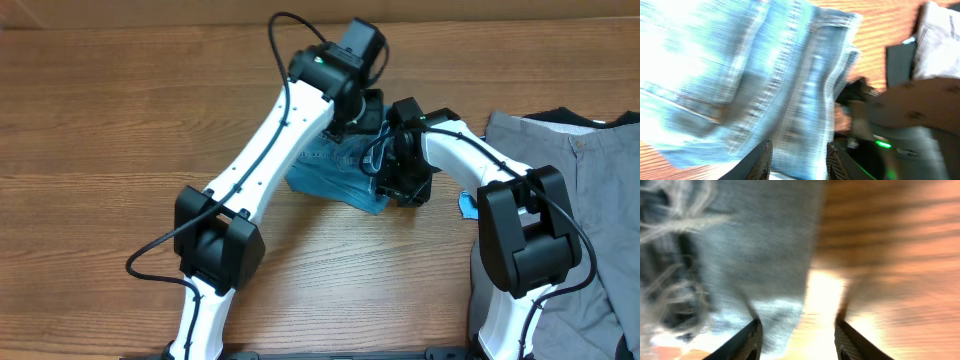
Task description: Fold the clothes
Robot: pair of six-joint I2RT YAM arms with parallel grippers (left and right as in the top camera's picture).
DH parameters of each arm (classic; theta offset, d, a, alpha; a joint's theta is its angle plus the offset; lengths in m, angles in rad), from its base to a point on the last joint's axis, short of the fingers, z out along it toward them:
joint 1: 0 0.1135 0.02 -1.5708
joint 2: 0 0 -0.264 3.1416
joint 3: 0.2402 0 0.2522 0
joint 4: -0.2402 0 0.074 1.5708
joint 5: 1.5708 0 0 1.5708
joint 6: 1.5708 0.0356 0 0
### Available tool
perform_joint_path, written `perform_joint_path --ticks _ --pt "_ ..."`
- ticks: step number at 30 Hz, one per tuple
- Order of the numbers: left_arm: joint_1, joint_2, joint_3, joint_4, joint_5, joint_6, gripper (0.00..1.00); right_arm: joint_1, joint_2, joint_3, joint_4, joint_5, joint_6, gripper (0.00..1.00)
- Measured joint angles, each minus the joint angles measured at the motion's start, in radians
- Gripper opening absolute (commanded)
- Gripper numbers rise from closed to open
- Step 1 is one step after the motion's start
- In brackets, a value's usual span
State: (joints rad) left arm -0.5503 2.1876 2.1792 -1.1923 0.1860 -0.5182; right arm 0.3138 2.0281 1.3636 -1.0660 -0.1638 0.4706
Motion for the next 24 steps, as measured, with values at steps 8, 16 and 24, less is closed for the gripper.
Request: perform_joint_path --ticks 8,16,24 --pt "0.096 0.000 0.000 -0.046 0.000 0.024 0.30 -0.095 -0.082 0.070 -0.210 0.216 -0.018 0.52" --pt "0.114 0.000 0.000 -0.080 -0.017 0.085 0.17 -0.158 -0.293 0.224 -0.119 -0.030 -0.241 0.28" --pt "0.116 0.000 -0.111 -0.029 -0.038 0.133 0.06 -0.081 -0.305 0.176 0.088 -0.269 -0.311 0.22"
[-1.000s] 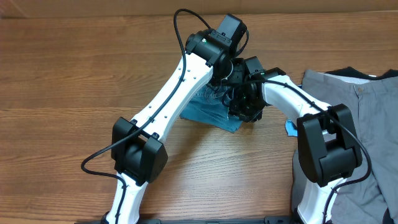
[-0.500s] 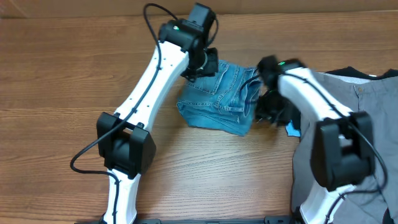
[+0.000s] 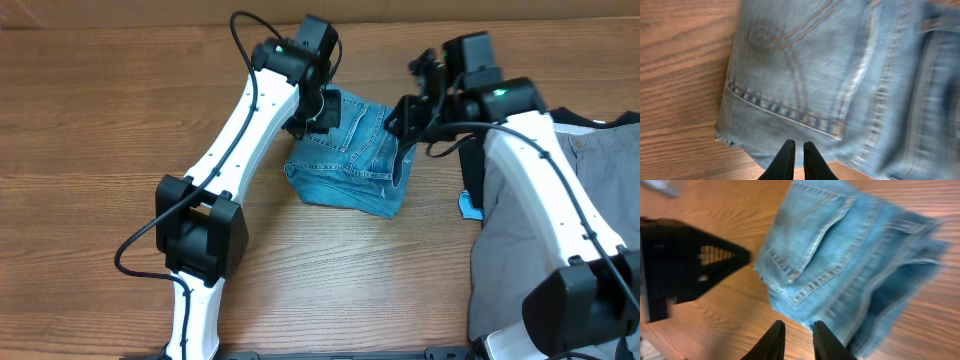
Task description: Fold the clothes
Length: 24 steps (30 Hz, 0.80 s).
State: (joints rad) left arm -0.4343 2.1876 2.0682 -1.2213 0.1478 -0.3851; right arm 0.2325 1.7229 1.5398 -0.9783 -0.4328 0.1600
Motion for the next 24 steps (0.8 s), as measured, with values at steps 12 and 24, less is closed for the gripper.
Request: perform_joint_path --ticks 12,24 --pt "0.004 0.001 -0.285 0.163 -0.011 0.005 0.11 0.029 0.216 -0.316 0.116 0.062 0.111 0.15" --pt "0.062 0.001 -0.205 0.002 0.009 0.087 0.60 0.019 0.167 -0.319 0.027 0.107 0.155 0.20"
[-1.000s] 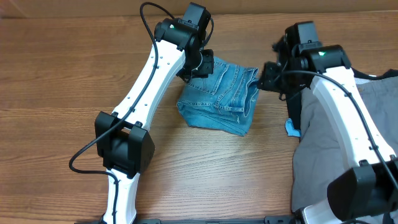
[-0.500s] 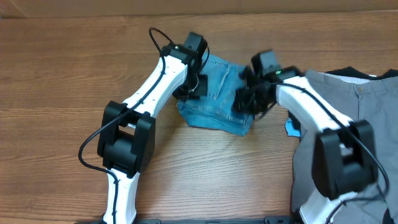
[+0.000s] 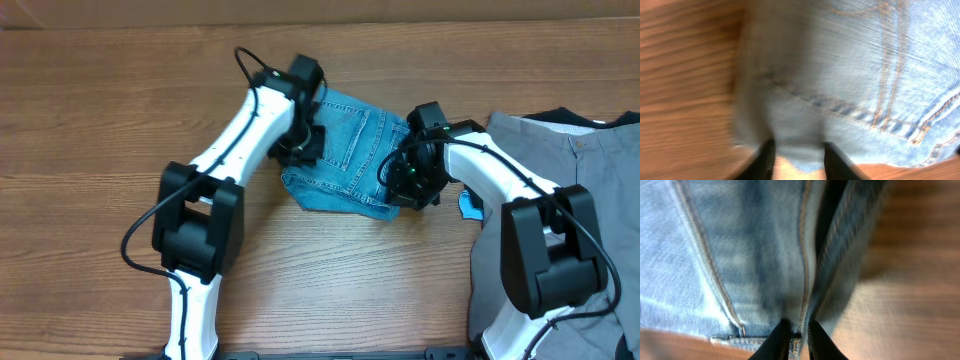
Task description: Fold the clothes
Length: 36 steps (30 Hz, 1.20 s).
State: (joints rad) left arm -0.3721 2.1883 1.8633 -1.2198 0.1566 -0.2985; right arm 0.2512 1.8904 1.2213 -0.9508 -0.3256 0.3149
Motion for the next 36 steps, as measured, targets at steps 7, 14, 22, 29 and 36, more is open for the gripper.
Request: perform_joint_path --ticks 7,14,22,29,36 --pt "0.137 0.000 0.107 0.033 0.089 0.092 0.87 -0.008 -0.188 0.000 -0.033 0.039 0.000 0.30" --pt "0.173 0.025 0.087 0.107 0.241 0.195 0.89 -0.008 -0.414 0.003 -0.035 0.023 -0.002 0.41" --pt "0.135 0.183 0.076 0.123 0.342 0.247 0.87 -0.008 -0.549 0.003 -0.045 -0.023 -0.002 0.47" --pt "0.114 0.226 0.080 0.146 0.454 0.303 0.14 -0.008 -0.590 0.004 -0.057 -0.035 -0.002 0.47" --pt "0.084 0.250 0.080 0.128 0.551 0.351 0.04 -0.008 -0.590 0.004 -0.066 -0.037 -0.001 0.47"
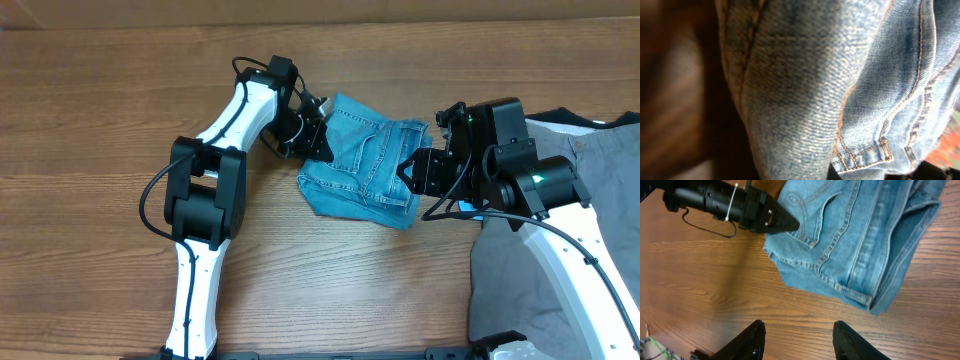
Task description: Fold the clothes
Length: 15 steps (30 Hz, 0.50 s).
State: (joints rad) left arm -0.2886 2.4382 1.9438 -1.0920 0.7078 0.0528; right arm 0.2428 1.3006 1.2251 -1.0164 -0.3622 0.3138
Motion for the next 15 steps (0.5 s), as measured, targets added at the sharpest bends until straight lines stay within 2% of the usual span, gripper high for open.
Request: perform_joint_path --ticks 8,12,15 --pt "0.063 0.001 0.107 -0.124 -0.002 0.010 0.04 0.000 0.000 0.000 -0.024 0.000 0.000 0.47" --pt "0.196 0.000 0.225 -0.100 -0.106 -0.036 0.04 0.000 0.000 0.000 -0.024 0.000 0.000 0.47" --pt "0.343 -0.008 0.263 -0.010 -0.172 -0.098 0.04 0.000 0.000 0.000 -0.024 0.000 0.000 0.47"
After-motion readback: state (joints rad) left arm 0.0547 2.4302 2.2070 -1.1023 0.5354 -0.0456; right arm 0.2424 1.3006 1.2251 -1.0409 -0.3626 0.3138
